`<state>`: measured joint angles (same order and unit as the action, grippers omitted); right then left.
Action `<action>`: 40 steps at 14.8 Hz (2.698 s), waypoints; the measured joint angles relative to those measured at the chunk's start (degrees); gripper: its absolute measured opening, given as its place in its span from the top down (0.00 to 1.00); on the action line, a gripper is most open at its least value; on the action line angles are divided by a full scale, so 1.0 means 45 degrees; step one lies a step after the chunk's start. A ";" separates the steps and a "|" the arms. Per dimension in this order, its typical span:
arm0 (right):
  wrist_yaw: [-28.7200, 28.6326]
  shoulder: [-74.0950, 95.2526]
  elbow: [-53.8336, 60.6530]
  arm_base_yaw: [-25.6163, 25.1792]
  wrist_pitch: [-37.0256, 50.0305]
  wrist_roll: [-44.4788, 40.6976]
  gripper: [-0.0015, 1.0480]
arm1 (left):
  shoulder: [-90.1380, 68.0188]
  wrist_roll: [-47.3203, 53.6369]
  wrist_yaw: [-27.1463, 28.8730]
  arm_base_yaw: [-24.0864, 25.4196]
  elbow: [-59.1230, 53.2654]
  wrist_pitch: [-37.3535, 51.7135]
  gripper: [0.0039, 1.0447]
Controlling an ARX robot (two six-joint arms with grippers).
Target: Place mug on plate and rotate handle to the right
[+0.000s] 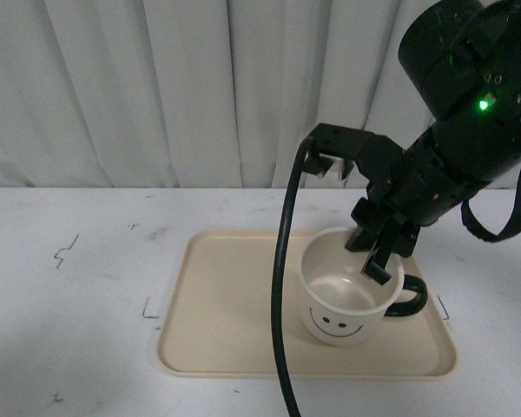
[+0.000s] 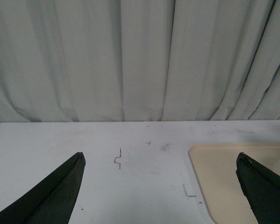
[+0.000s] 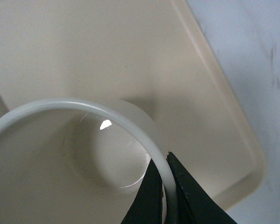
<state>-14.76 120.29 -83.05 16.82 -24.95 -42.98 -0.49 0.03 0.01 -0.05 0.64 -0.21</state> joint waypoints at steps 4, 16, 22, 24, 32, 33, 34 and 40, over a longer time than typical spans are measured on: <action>-0.1486 0.1229 -0.2565 -0.0374 -0.2346 -0.2531 0.97 | 0.0000 0.0000 0.0000 0.0000 0.0000 0.0000 0.06; -0.1355 0.2550 -0.4410 0.0243 -0.3662 -0.3793 0.55 | 0.0000 0.0000 0.0000 0.0000 0.0000 0.0005 0.06; -0.1044 -0.0481 -0.1632 -0.0185 0.1078 -0.2302 0.16 | 0.0000 0.0000 0.0000 0.0000 0.0000 0.0000 0.06; -0.1035 -0.0889 -0.1365 -0.0219 0.1617 -0.2021 0.11 | 0.0000 0.0000 0.0000 0.0000 0.0000 -0.0005 0.06; 0.2939 -0.1982 0.1554 -0.0063 0.8937 0.1316 0.20 | 0.0000 0.0000 -0.0010 0.0000 0.0000 0.0010 0.06; 0.5348 -0.2623 0.4809 -0.0160 1.2813 0.4512 0.34 | 0.0000 0.0000 0.0010 0.0000 0.0000 -0.0005 0.06; 0.6003 -0.3249 0.6970 -0.0641 1.5416 0.6640 0.46 | 0.0000 0.0000 0.0015 0.0000 -0.0005 0.0000 0.06; 0.4216 -1.0826 1.6602 -0.2871 1.9176 0.9364 0.98 | 0.0000 0.0000 0.0000 0.0000 -0.0005 0.0000 0.06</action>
<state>4.21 71.57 -8.34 3.90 61.34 -0.84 -0.49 0.03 0.01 -0.05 0.62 -0.21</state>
